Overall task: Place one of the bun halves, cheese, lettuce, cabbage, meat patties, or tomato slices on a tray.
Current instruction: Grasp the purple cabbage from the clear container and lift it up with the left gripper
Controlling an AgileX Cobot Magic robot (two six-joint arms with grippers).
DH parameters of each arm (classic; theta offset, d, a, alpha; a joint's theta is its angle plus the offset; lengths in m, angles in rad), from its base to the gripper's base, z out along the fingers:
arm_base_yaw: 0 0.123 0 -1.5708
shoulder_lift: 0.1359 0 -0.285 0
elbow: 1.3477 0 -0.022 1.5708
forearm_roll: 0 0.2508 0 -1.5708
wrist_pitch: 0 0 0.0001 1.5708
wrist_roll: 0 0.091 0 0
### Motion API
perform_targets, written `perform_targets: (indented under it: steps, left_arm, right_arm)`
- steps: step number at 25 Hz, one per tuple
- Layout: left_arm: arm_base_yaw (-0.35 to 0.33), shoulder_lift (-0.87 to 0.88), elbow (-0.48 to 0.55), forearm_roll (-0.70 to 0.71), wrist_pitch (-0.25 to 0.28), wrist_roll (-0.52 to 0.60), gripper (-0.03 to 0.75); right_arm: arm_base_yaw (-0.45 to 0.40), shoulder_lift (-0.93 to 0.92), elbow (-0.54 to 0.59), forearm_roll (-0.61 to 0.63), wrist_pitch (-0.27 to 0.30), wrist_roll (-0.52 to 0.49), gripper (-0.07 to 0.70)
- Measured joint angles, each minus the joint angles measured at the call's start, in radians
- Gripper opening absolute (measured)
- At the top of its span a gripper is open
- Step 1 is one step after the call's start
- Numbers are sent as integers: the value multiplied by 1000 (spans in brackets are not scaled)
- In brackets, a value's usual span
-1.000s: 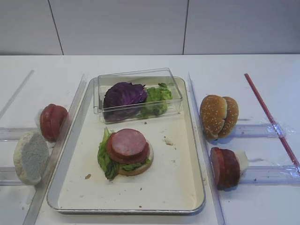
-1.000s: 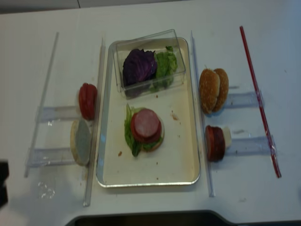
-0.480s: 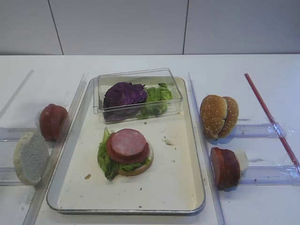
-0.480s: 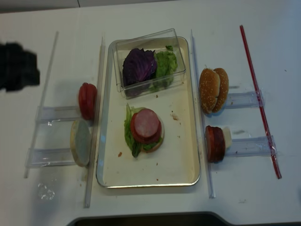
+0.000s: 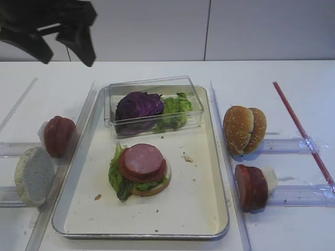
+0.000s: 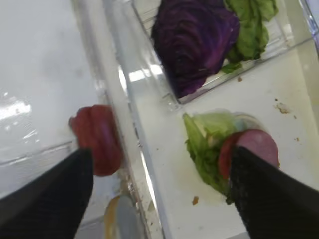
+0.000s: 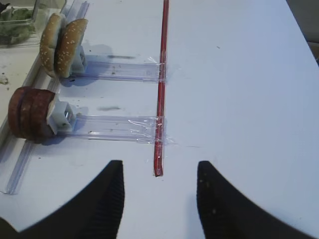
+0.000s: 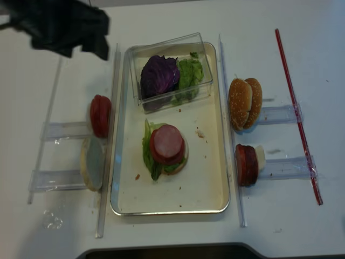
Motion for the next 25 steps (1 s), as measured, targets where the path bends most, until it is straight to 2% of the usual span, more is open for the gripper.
perform_targets:
  steps: [4,7,18,25]
  left_arm:
    - [-83,147,-114,24,-4,0,543]
    - [-114,246,-183,32,-6,2,543]
    - [-123,516,-394,33,-11,8,543]
    - [-123,608,-440,20,-15,8,543]
  right_arm:
    - [0,0,0,0,0,0,358]
    - [0,0,0,0,0,-2,358]
    - [0,0,0,0,2,-2,358]
    - [0,0,0,0,2,-2,358]
